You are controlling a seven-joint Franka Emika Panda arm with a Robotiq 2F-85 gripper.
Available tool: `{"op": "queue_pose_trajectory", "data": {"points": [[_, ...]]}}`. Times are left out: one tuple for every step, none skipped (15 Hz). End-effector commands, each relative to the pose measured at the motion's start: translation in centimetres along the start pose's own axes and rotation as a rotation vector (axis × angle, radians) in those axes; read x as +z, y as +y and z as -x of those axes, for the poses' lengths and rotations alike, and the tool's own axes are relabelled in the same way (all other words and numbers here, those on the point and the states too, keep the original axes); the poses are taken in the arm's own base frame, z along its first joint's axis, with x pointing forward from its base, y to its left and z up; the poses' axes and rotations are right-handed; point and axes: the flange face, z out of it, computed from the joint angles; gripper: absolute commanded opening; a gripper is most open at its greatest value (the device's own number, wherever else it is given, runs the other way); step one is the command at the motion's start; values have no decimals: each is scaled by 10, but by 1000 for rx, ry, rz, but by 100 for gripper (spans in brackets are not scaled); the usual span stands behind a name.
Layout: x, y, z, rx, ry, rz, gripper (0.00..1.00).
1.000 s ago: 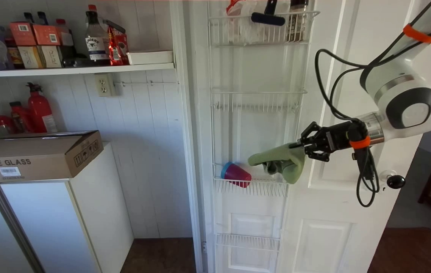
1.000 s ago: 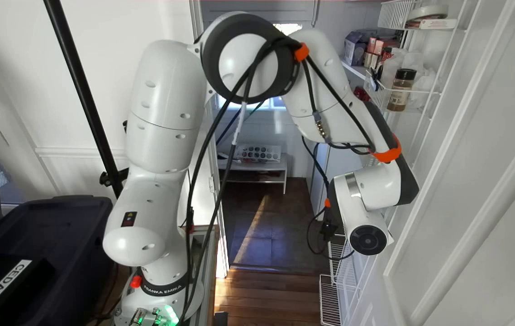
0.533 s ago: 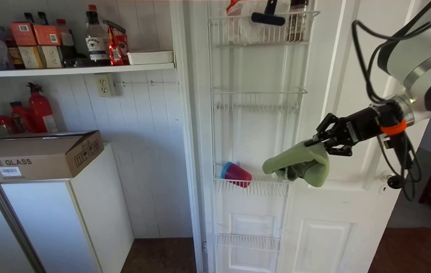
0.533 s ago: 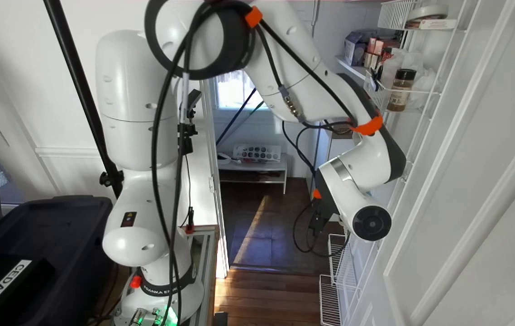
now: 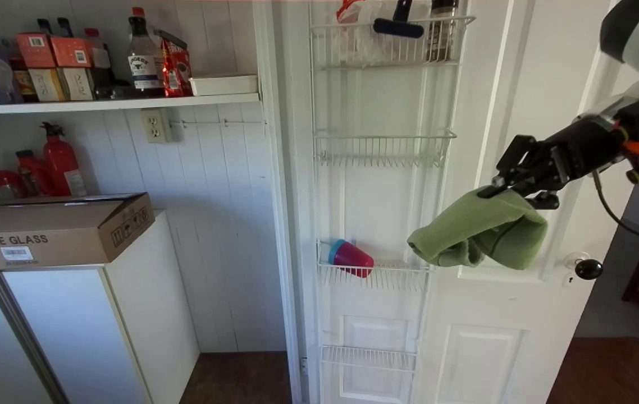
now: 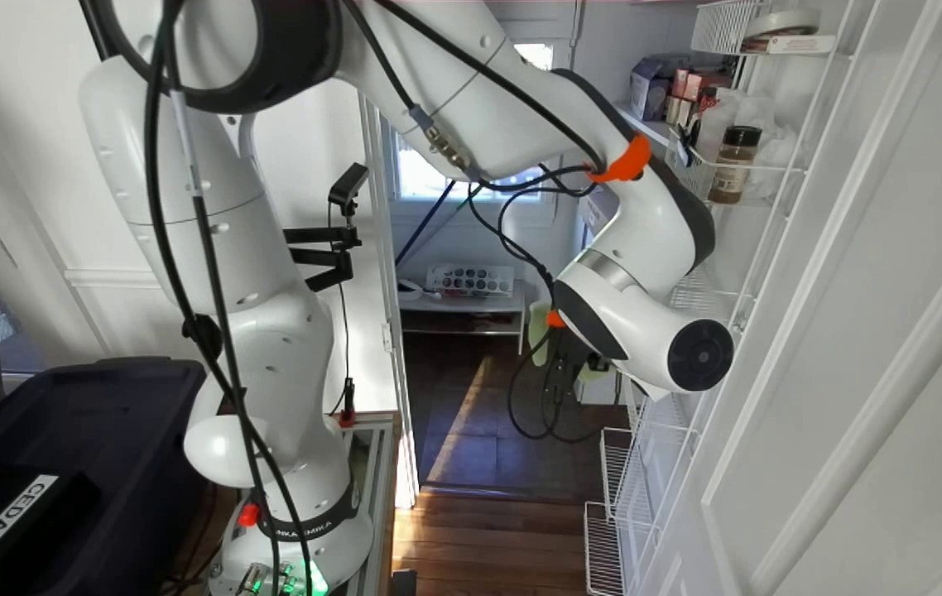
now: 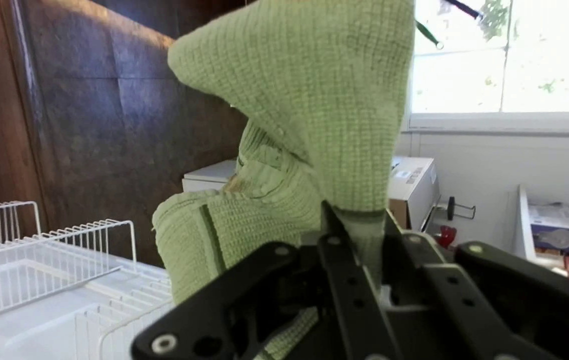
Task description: Pick up the green towel and put it on the fourth white rack from the bottom
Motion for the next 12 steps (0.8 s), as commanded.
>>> {"op": "queue_pose_trajectory", "data": {"points": [[-21,-31,23,-63,-66,-22,4],[-24,-39,25,-91,-76,-30,4],[-27,-47,26,-115,-88,-45,4],[-29,-57,27,-152,-88,-60,4],[-30,-65,27,-184,-95,-85,4],[-32,-71,28,-212,-90,-97,4],[-33,-79,28,-245,-88,-114,4],[-35,-85,27,-280,-84,-128,4],[-37,-90,26,-308,-72,-136,4],[-39,-95,23,-341,-52,-147,4],[-40,-99,18,-364,-30,-159,4],[-41,-101,13,-381,-9,-172,4]]}}
